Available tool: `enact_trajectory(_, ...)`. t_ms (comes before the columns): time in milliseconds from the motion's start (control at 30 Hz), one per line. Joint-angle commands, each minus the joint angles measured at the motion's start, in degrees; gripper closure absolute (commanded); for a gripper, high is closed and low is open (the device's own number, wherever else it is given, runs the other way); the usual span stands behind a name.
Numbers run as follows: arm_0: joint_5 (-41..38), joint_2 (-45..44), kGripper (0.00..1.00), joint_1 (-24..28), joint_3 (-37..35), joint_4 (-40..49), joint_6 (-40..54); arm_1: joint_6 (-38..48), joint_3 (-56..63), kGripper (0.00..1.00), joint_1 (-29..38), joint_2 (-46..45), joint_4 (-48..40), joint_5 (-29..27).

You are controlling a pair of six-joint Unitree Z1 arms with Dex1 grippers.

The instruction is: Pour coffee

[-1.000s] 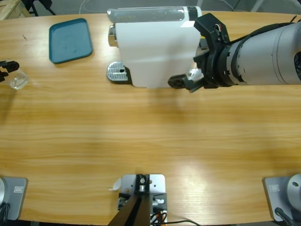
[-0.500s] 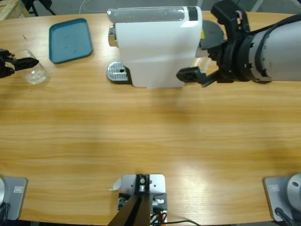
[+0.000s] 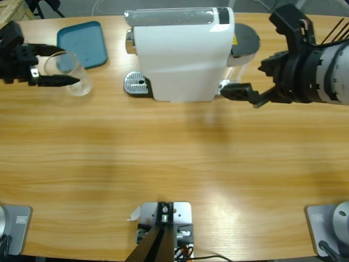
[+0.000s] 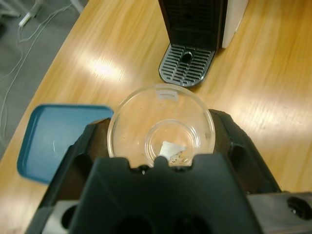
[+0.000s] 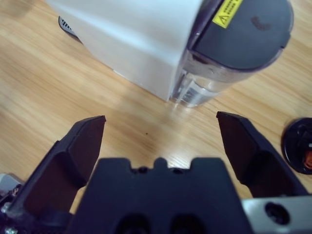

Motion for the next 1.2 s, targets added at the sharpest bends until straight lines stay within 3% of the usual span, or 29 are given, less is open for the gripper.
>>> enact_trajectory(33, -6.88, 12.39, 1.000, 1.09, -5.77, -0.01, 4.43, 0.47, 1.28, 0.000, 0.53, -1.85, 2.90, -1.06)
enact_trajectory(367, -12.89, 22.97, 1.000, -2.81, -11.31, -4.83, 4.13, 0.73, 0.36, 0.000, 0.44, -0.34, 4.35, -1.10)
enact_trajectory(1200, -9.74, 27.66, 1.000, -10.48, -16.48, -5.30, 3.07, 1.35, 0.66, 0.000, -1.28, 1.68, 3.11, -1.47)
